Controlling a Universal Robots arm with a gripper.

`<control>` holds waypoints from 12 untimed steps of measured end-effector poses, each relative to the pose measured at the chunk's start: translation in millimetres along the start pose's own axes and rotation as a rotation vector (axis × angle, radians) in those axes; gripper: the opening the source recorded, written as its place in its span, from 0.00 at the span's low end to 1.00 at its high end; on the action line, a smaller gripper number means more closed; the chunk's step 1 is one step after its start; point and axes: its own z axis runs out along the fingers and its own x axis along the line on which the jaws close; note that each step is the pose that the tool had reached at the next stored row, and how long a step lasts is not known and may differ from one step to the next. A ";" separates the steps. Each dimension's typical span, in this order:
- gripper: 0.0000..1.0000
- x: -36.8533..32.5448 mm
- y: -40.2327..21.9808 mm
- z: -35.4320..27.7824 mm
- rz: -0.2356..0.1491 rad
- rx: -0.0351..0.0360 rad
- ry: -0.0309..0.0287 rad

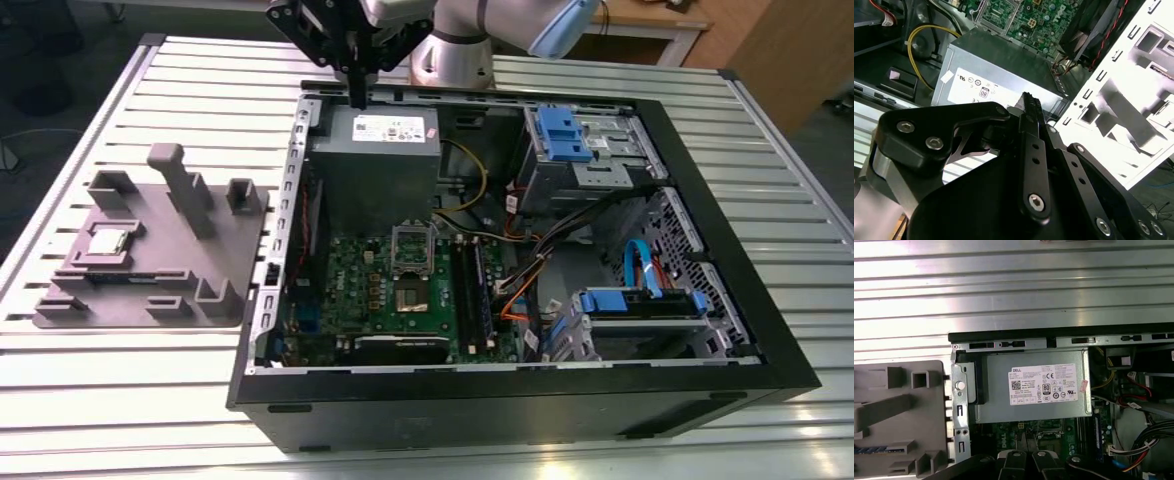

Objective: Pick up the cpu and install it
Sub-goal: 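Reach for the cpu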

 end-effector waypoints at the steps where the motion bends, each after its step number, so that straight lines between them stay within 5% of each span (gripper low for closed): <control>1: 0.11 0.3 0.0 0.0 0.000 0.0000 0.0000; 12: 0.11 3.0 -0.2 -0.1 0.000 0.0000 0.0000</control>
